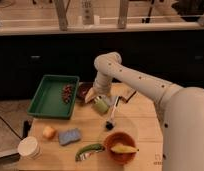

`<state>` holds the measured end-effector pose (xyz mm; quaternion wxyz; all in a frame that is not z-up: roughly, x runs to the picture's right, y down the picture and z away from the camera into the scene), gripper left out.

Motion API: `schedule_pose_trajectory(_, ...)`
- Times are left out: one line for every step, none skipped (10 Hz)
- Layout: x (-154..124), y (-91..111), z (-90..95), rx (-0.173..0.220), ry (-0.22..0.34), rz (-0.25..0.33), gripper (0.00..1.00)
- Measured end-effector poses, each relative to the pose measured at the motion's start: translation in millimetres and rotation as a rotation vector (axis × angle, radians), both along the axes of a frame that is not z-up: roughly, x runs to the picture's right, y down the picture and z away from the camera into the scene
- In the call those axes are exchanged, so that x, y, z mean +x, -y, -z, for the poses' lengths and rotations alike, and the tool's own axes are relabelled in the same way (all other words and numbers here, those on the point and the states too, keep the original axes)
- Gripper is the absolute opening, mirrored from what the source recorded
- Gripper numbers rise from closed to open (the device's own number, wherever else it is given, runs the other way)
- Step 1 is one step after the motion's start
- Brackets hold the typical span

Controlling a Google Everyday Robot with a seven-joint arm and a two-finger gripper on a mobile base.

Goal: Stack cups on top of each other

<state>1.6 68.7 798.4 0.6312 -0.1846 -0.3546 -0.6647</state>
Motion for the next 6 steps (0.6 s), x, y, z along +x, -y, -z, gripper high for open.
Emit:
schedule_pose_trajectory(4.0,2.4,1.9,0.000,-0.007,-0.007,0.80)
schedule_pose_trajectory(5.3,3.6,2.8,0.000,-0.011,-0.011,0.80)
schedule_pose_trajectory(5.2,3.5,2.9,0.000,-0.012,-0.011,0.80)
schedule_pose_trajectory(4.7,3.5,2.9,0.000,-0.011,-0.010,0.80)
schedule_pose_trajectory(3.5,3.6,2.9,0.000,-0.010,-0.009,0.80)
schedule_pose_trajectory(3.6,3.6,2.8,0.000,-0.010,-0.009,0.80)
